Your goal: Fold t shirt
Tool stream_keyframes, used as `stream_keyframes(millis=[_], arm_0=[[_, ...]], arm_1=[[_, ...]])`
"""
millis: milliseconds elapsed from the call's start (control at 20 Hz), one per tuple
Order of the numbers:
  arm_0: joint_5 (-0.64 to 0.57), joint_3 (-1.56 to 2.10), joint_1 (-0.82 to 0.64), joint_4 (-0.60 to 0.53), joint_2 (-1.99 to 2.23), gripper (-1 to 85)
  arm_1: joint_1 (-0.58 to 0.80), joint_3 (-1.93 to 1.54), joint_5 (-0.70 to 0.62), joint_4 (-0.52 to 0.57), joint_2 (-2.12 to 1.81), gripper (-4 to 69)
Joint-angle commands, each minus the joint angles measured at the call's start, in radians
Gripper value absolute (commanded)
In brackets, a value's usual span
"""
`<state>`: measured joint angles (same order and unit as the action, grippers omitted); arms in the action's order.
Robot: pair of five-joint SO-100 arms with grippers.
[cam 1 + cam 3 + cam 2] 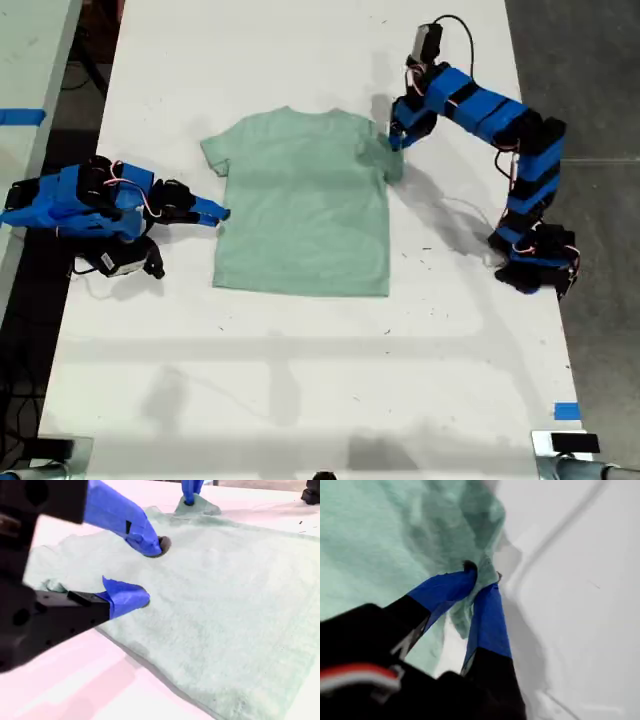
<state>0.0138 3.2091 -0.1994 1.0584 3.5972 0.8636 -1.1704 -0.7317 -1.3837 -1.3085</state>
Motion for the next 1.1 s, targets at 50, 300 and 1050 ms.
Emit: stream_keyframes(millis=[50, 300, 1050], arm_0=[[0.018, 0.006, -0.025, 0.002, 0.006, 12.8], [0.018, 0.006, -0.025, 0.002, 0.006, 12.8], [0.018, 0.006, -0.025, 0.002, 0.006, 12.9]], arm_1=[[-0.241, 0.025, 0.009, 0.170, -0.137, 2.0], [-0.428, 0.107, 0.009, 0.347, 0.066, 2.0], [-0.325, -0.319, 0.067, 0.092, -0.689, 1.2]])
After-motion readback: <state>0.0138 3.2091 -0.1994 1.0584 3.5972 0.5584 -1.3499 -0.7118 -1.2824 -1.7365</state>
